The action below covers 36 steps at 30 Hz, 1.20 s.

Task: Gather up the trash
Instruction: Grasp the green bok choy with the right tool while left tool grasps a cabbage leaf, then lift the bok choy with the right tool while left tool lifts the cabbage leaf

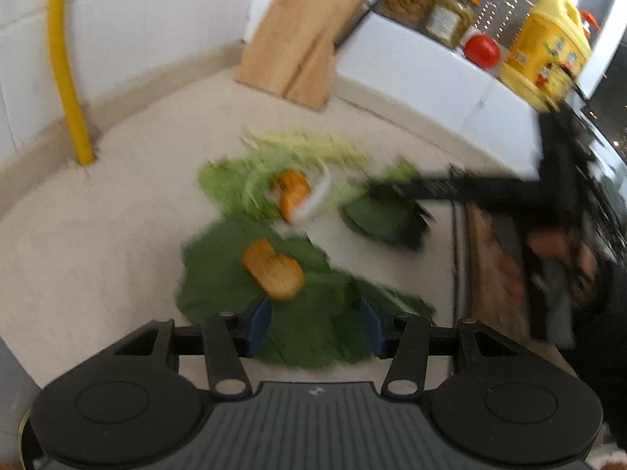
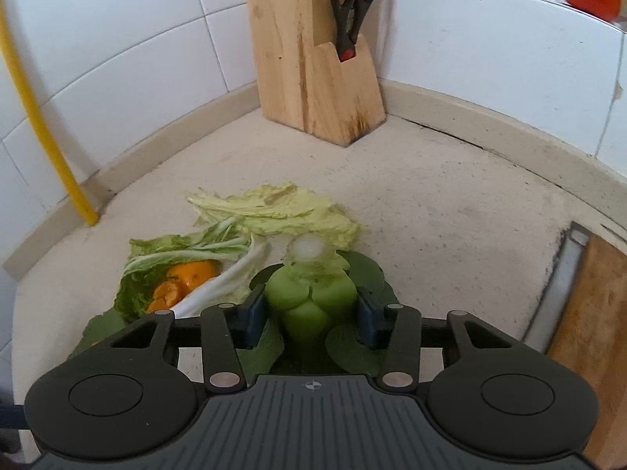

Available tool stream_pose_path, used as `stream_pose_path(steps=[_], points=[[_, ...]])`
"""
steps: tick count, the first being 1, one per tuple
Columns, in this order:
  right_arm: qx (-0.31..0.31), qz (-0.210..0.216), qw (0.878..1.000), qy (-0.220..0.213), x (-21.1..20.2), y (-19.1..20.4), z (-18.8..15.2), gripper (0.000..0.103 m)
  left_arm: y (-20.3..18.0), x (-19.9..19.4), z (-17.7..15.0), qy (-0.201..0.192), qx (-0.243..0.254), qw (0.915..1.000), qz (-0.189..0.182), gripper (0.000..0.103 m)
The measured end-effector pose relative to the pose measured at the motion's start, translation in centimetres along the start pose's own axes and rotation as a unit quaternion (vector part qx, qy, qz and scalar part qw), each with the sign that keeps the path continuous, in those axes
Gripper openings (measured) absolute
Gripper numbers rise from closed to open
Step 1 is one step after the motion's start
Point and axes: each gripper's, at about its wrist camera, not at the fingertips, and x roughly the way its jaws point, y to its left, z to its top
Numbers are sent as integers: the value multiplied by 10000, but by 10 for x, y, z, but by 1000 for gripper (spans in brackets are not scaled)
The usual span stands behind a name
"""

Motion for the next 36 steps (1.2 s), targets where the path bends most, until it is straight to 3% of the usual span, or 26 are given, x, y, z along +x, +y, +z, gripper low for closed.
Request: stream_pose_path(steps=[6, 14, 15, 18, 22, 25, 31, 33, 36], points=[[354, 287, 9989, -121, -30, -13, -12, 53, 7, 25, 45, -239, 434, 9986, 195, 48], [501, 284, 9983, -118, -45, -25, -18, 54, 24, 91, 81, 136, 1024, 9926, 633, 47], [524, 296, 9981, -109, -45, -25, -19, 54, 30, 97, 83, 202, 989, 9927, 657, 45], [555, 330, 9979, -89, -43, -25, -20, 54, 44, 106, 86, 399, 741, 9933, 788, 19], [628, 400, 9972, -37, -40, -25, -21, 54, 52, 95, 85, 453, 437, 9963, 587, 5], [726, 435, 9964, -63, -43, -26, -21, 54, 51, 69, 75, 324, 321, 9984, 346, 5], [764, 499, 9956, -228, -64, -24, -23, 53, 55, 22, 56, 128, 178, 9995, 222, 5], [740, 475, 9959, -212, -67, -23, -24, 53, 58, 14, 55, 30, 201, 9994, 270, 5], [698, 374, 9968, -125, -65, -24, -27, 53, 57, 18, 54, 6, 474, 9973, 556, 15]])
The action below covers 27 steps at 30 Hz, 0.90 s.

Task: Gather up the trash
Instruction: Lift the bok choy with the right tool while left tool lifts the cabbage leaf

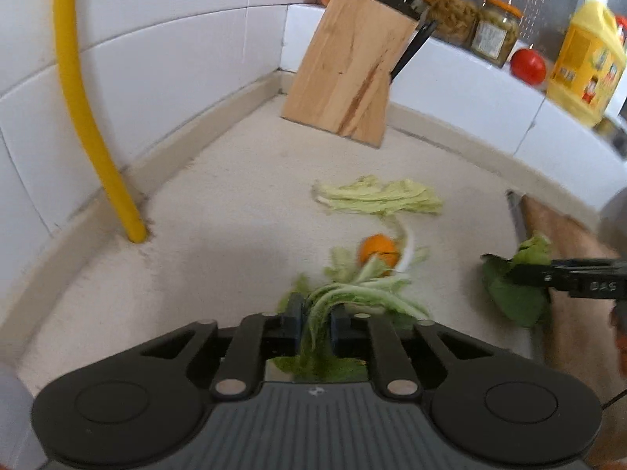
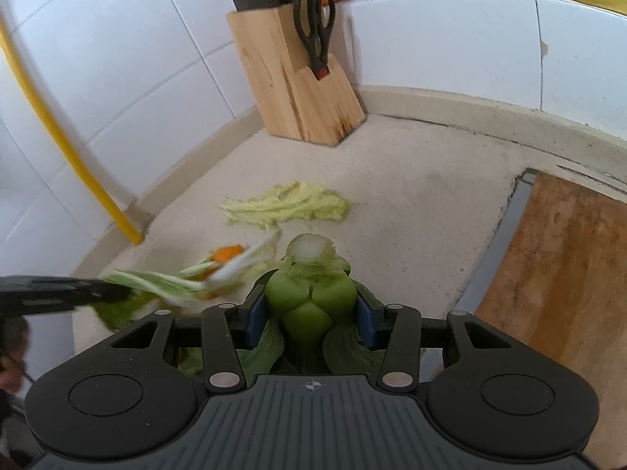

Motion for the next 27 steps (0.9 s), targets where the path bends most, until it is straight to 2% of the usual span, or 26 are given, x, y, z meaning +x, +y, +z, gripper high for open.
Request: stream_pose_path(steps=[2, 4, 7, 10, 12, 15, 17, 18, 19, 20, 21, 22, 27], points=[[-50, -93, 9999, 70, 5, 0, -2, 54, -2, 6, -1, 98, 147, 9998, 20, 27], [-100, -100, 9997, 189, 13, -1, -4, 54, -7, 10, -2, 120, 357, 9993, 35, 45], [-249, -109, 9993, 251, 19, 1, -6, 56, -17, 18, -1, 108, 807, 9965, 161, 58], [-317, -76, 9990, 292, 23, 2, -7, 61, -24, 28, 0, 181, 1072, 9939, 158, 65], [-354, -58, 9990, 270, 24, 2, -7, 74, -28, 37, 2, 276, 1129, 9932, 66, 66], [-450, -77, 9988, 183, 24, 4, -6, 77, -33, 48, 2, 404, 1161, 9924, 66, 66], [-461, -85, 9987, 225, 26, 5, -6, 78, -31, 53, 4, 473, 994, 9939, 81, 56], [-454, -96, 9986, 264, 28, 5, -7, 76, -28, 53, 5, 539, 863, 9948, 17, 38], [-444, -117, 9985, 296, 29, 4, -8, 72, -26, 53, 7, 631, 702, 9955, -40, 27], [-406, -147, 9986, 320, 30, 4, -10, 61, -22, 50, 7, 692, 512, 9963, -70, 24], [-332, -90, 9987, 374, 30, 2, -11, 55, -20, 47, 7, 668, 416, 9968, -99, 16], [-181, 31, 9991, 383, 28, -1, -11, 55, -18, 43, 7, 624, 332, 9974, -141, 12], [19, -42, 9997, 246, 17, -3, -9, 54, -6, 18, 9, 365, -161, 9986, -347, 7]])
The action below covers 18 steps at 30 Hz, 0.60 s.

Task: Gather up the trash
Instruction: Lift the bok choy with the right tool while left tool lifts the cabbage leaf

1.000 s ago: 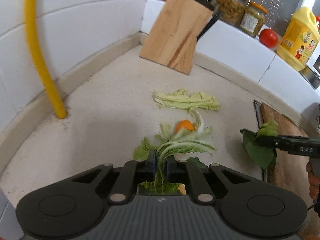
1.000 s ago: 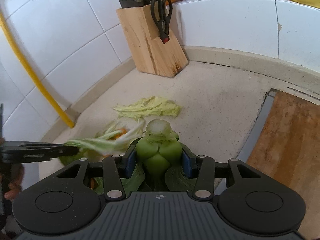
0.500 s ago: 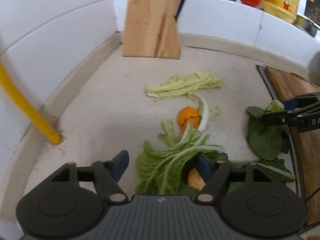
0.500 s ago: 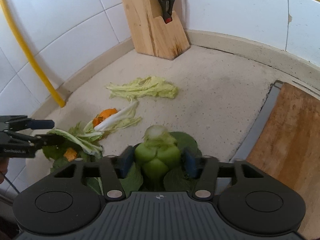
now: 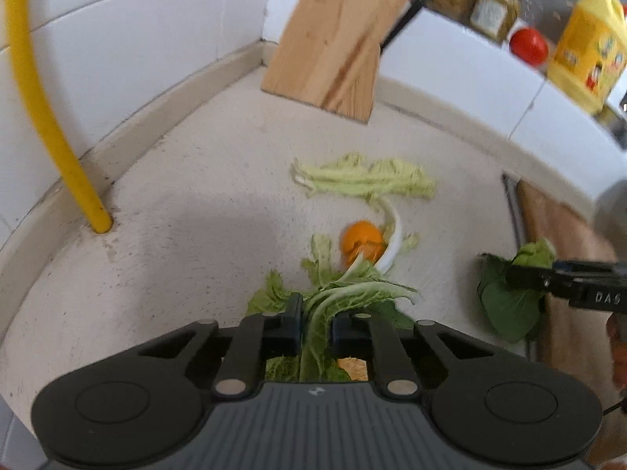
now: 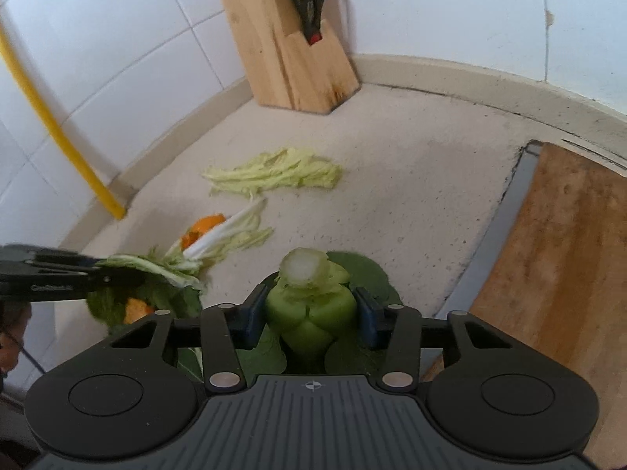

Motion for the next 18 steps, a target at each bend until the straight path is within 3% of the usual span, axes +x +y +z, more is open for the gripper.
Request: stream_pose_path(steps=[10, 14, 18], points=[[107, 189, 9990, -385, -35, 14, 8, 54, 17, -49, 1, -679, -839, 9923, -605, 6], [117, 186, 9989, -418, -44, 23, 6, 54, 21, -57, -6, -795, -952, 9915, -392, 6], [52, 168, 9992, -363, -47, 30, -2, 54, 34, -65, -19, -810, -1271, 9876, -451, 6]])
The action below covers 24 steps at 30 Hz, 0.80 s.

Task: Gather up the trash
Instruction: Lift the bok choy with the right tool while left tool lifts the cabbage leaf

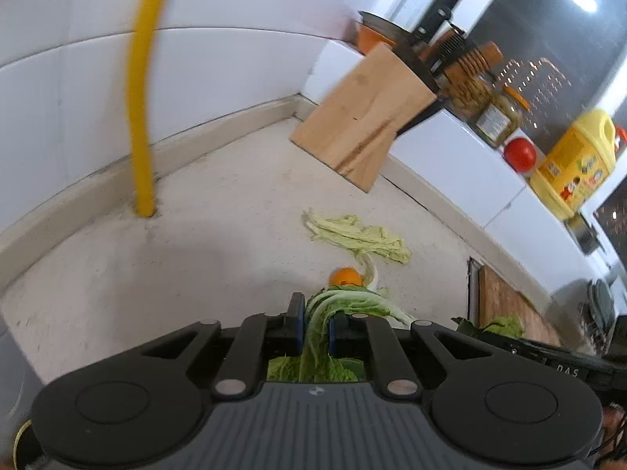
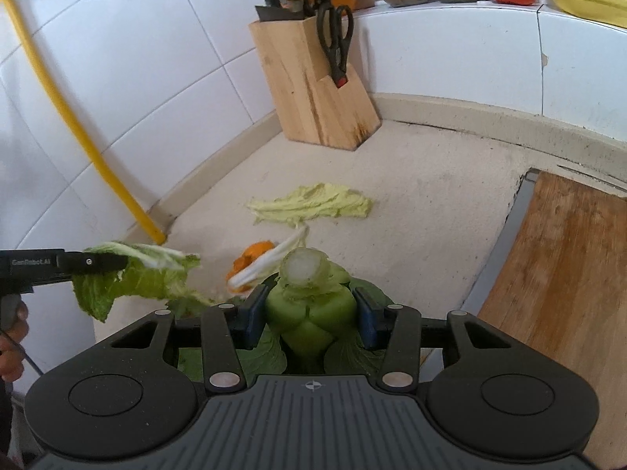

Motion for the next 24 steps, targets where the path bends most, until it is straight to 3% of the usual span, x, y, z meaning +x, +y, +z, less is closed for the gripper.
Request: stream_pose_path(steps=[12, 24], points=[[-263, 193, 9994, 88, 3, 31, -5, 54, 19, -49, -22, -484, -266, 9982, 226, 6], [-618, 431, 9970, 163, 6, 71, -10, 54, 35, -86, -47, -704, -347, 9960, 420, 6]])
